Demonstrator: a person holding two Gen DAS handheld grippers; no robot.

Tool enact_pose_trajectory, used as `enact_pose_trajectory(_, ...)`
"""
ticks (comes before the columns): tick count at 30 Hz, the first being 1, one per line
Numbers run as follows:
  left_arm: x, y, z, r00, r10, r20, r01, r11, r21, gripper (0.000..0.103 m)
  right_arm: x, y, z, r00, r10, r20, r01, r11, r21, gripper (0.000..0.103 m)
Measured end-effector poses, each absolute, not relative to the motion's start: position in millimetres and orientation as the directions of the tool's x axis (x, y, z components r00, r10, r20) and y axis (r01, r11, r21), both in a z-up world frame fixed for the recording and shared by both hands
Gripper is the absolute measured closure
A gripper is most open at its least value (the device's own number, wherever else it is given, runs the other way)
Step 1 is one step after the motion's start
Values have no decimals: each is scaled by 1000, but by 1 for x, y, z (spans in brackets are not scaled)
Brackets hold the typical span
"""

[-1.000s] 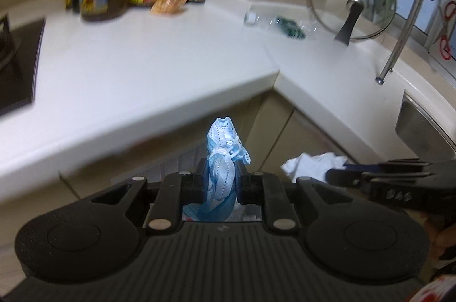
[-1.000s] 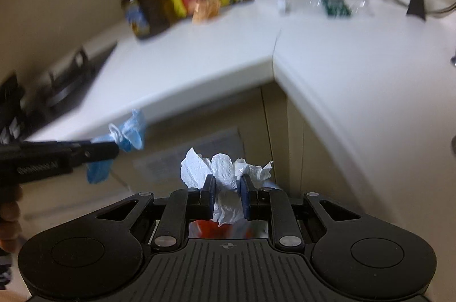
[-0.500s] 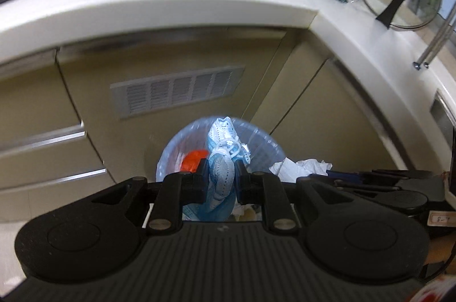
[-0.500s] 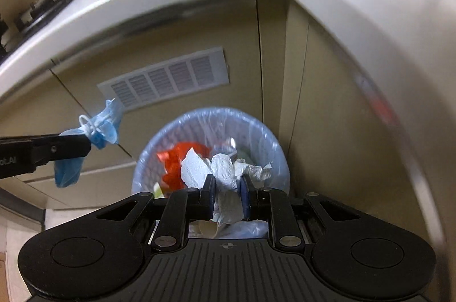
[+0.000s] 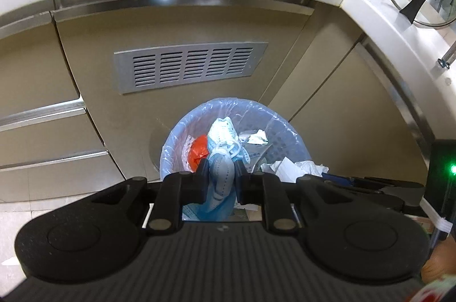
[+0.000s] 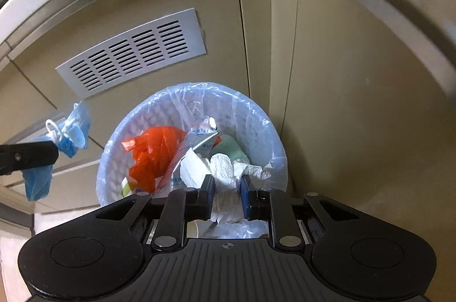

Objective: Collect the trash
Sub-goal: 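Open the right gripper to drop the tissue while the left gripper drops the mask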

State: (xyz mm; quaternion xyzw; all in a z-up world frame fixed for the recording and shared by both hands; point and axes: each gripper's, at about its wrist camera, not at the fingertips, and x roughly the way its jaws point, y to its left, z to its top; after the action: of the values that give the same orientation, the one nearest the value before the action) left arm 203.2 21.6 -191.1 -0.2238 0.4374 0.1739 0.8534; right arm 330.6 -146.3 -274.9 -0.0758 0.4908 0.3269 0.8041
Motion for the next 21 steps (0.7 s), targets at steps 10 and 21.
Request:
enact_pose_trajectory(10, 215, 25, -209, 540, 73, -838, -492, 836, -244, 87, 342, -143, -286, 295, 480, -826, -553, 791, 262, 51)
enact_pose_trajectory(21, 220, 22, -212, 539, 56, -840, -477, 843, -250, 87, 341, -141, -275, 267, 526, -808, -591, 751, 293, 32)
